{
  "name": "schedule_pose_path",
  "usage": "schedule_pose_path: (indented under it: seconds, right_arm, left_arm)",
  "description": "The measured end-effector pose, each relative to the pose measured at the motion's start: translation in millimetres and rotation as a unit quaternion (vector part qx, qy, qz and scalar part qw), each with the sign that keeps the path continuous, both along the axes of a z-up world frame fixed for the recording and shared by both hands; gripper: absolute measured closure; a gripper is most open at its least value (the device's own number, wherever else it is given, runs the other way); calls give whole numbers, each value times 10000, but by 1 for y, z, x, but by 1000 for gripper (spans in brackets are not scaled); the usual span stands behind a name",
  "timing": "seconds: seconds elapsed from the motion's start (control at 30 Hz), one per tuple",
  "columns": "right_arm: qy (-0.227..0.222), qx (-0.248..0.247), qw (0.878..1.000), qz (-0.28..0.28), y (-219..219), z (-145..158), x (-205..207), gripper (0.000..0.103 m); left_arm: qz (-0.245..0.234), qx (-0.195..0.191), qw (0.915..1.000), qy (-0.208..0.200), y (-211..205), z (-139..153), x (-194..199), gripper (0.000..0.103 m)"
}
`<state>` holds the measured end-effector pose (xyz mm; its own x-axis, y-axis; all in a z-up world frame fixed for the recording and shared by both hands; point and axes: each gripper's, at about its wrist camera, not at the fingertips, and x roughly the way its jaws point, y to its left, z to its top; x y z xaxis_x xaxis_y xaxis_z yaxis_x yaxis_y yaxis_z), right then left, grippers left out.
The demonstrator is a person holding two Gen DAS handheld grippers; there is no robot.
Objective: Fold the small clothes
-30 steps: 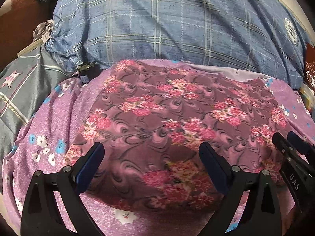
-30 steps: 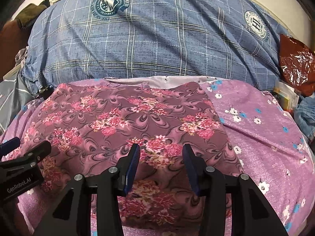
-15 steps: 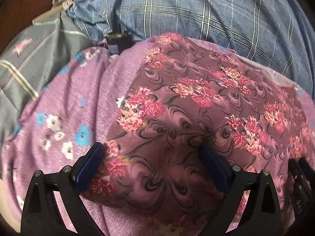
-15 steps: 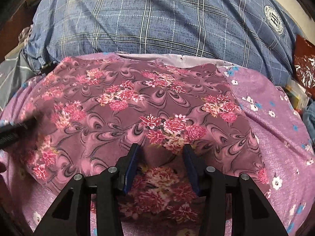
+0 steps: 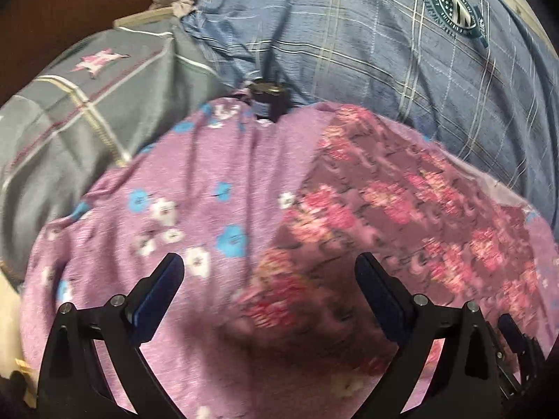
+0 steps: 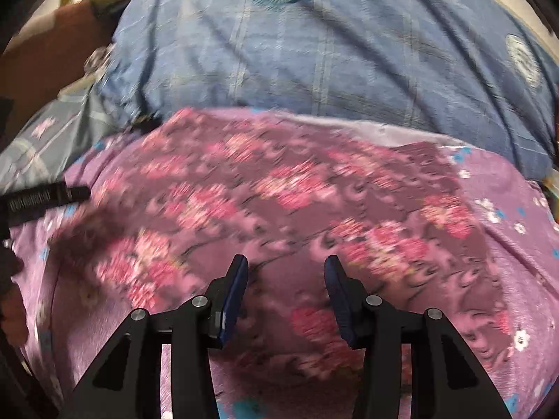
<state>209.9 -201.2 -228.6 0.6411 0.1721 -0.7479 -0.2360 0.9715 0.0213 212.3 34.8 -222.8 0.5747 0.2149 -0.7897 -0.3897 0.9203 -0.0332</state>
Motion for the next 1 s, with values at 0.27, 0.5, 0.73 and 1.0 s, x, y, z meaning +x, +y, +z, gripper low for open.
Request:
schedule_pose_path:
  seconds: [0.27, 0.5, 0.73, 1.0]
  right_arm:
    - [69, 94, 9999, 127, -2, 0, -10, 56]
    - [98, 1084, 9932, -411, -67, 18, -22, 50]
    - [896, 3403, 9301, -1049, -149, 4, -46, 38]
    - [1209, 4650, 8511, -2116, -212, -31, -65, 35]
  left_arm:
    - [-21, 2, 9987, 510, 6, -23, -21, 4]
    - [-83, -1088, 9940, 122, 22, -17, -63, 4]
    - [-709, -2020, 9766, -207, 17, -15, -54, 5]
    - [-748, -2530, 9640, -322, 19, -21, -27, 27]
